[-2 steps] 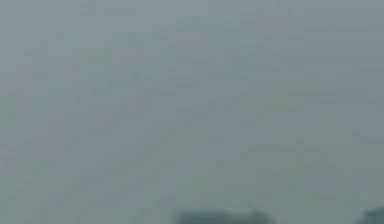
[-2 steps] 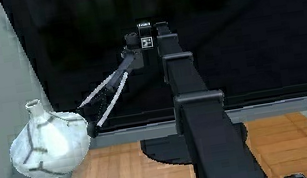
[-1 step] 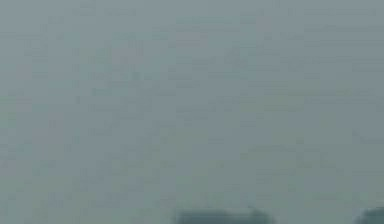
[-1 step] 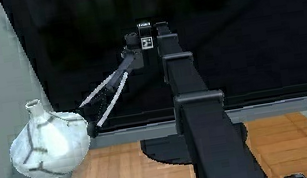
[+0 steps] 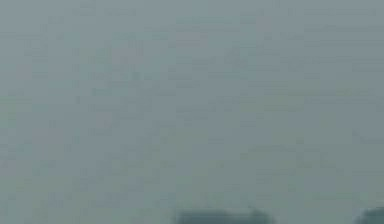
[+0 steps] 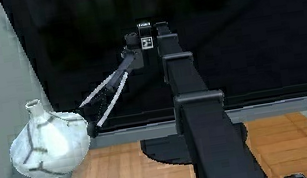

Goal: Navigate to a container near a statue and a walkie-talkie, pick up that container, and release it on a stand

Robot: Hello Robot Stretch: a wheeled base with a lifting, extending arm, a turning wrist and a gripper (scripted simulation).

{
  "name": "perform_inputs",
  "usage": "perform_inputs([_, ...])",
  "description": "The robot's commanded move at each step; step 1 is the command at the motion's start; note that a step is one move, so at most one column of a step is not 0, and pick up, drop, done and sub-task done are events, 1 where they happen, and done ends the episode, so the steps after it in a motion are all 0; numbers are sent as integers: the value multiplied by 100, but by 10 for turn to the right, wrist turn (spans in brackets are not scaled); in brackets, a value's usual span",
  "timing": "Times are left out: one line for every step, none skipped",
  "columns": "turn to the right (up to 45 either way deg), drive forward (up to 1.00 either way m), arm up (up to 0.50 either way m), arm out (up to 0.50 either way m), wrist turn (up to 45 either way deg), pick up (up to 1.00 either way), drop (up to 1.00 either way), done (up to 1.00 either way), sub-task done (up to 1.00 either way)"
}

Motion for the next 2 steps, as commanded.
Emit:
perform_inputs([0, 0, 0, 0, 0, 0, 100, 0, 0])
perform_inputs([0, 0, 0, -10, 0, 0, 0, 0, 0])
